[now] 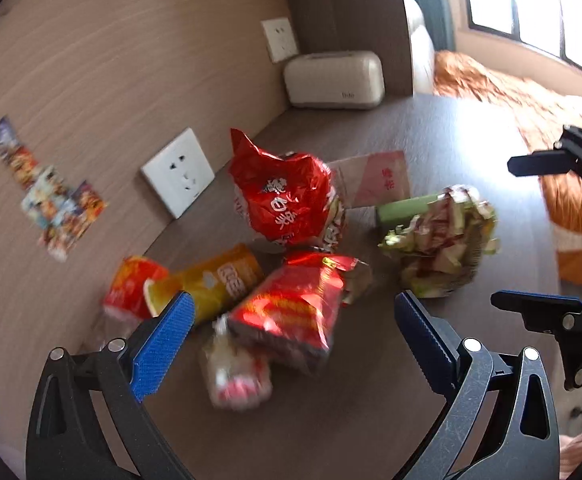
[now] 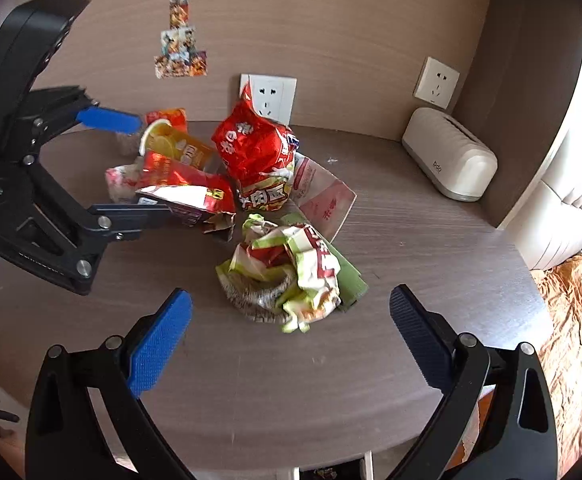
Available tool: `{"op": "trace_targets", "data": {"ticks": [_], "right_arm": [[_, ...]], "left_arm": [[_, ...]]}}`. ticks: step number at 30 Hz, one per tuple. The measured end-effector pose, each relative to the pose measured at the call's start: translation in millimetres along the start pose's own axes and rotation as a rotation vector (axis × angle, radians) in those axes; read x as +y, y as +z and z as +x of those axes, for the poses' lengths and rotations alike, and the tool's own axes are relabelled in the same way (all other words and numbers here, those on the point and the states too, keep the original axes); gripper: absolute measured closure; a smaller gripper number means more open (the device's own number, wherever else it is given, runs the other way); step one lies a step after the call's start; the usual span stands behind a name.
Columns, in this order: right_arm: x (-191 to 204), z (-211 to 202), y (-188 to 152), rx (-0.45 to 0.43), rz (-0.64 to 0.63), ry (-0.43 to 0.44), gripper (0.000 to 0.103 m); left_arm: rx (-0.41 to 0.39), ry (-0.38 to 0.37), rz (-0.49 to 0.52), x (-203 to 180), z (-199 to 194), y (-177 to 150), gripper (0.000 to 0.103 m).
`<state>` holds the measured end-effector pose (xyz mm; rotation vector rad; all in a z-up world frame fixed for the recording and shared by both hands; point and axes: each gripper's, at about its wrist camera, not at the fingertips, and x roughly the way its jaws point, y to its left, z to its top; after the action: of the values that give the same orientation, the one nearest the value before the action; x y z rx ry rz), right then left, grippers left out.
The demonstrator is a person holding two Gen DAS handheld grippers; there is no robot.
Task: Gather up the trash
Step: 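Grasp the red cigarette pack with left tool while right tool grasps crumpled green wrappers, then carry the red pack and green wrappers over the white bin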
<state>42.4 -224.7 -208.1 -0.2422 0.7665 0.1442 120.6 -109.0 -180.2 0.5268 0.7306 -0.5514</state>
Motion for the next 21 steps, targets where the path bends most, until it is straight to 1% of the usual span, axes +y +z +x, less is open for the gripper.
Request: {"op": "trace_targets", "data": {"ticks": [2, 5, 7, 8, 9, 10, 11, 13, 17, 21], "right_arm": [[2, 8, 2, 0.011, -0.003, -0.008, 0.004], [5, 18, 5, 0.023, -0.02, -0.026, 0.004], [7, 23, 7, 0.032, -0.034, -0.034, 0.005], [9, 26, 7, 0.037, -0.04, -0.034, 0.007], [10, 28, 7, 0.046, -0.042, -0.032, 0.016], [11, 29, 7, 0.053, -0.042, -0.027, 0.03], [12, 30, 6, 0.06, -0.039, -0.028, 0.037], [12, 31, 5, 0.063, -0.028, -0.023, 0.043], [11, 28, 6, 0.056, -0.015, -0.018, 0.046], [11, 21, 7, 0.038, -0.018, -0.017, 0.046]], "left_arm": [[0.023, -0.037, 0.039, 1, 15, 4, 0.005], [0.048, -0.063, 0.083, 2, 29, 7, 0.005], [0.053, -0.092, 0.09, 3, 35, 9, 0.005], [0.055, -0.102, 0.091, 2, 37, 9, 0.008], [0.064, -0.109, 0.091, 2, 41, 9, 0.013], [0.071, -0.119, 0.089, 2, 44, 8, 0.029], [0.075, -0.126, 0.086, 2, 46, 8, 0.039], [0.087, -0.137, 0.076, 3, 50, 3, 0.05], [0.072, -0.143, 0.052, 4, 45, -1, 0.05], [0.056, -0.124, 0.028, 3, 33, 1, 0.05]]}}
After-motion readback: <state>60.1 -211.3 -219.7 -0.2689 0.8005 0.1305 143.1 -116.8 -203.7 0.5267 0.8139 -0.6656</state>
